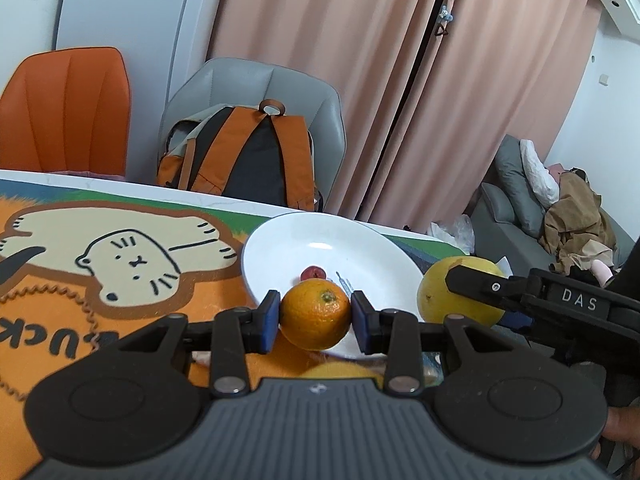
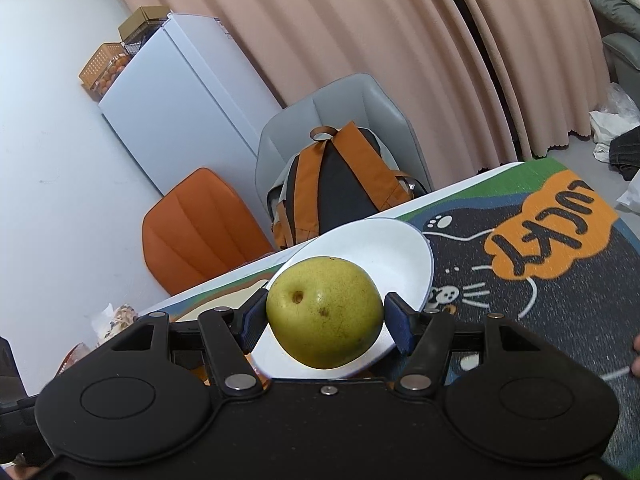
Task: Organize fruits
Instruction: 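Carry the orange and pear into the white bowl and release both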
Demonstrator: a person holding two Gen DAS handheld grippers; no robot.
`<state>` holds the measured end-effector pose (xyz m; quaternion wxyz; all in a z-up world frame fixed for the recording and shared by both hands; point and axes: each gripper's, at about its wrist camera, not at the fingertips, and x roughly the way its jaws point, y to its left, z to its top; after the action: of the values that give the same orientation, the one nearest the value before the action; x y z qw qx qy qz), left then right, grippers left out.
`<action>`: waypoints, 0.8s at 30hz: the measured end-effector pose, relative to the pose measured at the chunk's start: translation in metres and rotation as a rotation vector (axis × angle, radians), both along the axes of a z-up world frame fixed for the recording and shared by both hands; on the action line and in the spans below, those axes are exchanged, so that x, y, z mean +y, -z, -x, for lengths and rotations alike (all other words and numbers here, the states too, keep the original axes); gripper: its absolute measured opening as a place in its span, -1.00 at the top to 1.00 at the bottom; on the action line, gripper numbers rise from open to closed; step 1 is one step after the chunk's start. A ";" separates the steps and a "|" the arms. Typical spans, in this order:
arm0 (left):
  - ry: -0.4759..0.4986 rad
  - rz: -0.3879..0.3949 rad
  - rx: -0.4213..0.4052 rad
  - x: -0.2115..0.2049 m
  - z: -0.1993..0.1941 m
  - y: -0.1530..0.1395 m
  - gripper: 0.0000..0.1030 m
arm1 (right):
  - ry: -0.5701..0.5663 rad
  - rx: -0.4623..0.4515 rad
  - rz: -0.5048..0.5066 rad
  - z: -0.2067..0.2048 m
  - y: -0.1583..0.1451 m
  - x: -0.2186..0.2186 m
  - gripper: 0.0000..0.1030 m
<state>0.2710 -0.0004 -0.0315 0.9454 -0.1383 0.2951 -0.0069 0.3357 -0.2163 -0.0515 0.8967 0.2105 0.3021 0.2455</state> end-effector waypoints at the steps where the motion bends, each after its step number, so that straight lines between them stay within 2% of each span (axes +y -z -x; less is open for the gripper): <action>1: 0.000 0.002 0.002 0.000 -0.003 0.001 0.30 | -0.002 0.000 0.002 -0.003 0.000 0.001 -0.13; 12: 0.018 0.026 0.035 -0.003 -0.044 0.021 0.30 | -0.004 0.019 0.042 -0.029 0.014 0.012 -0.13; 24: 0.042 0.065 0.099 -0.001 -0.070 0.054 0.30 | 0.014 0.022 0.163 -0.044 0.029 0.028 -0.14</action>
<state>0.3413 -0.0011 -0.0859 0.9241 -0.1632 0.3442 -0.0294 0.3802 -0.1887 -0.0809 0.9093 0.1415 0.3293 0.2116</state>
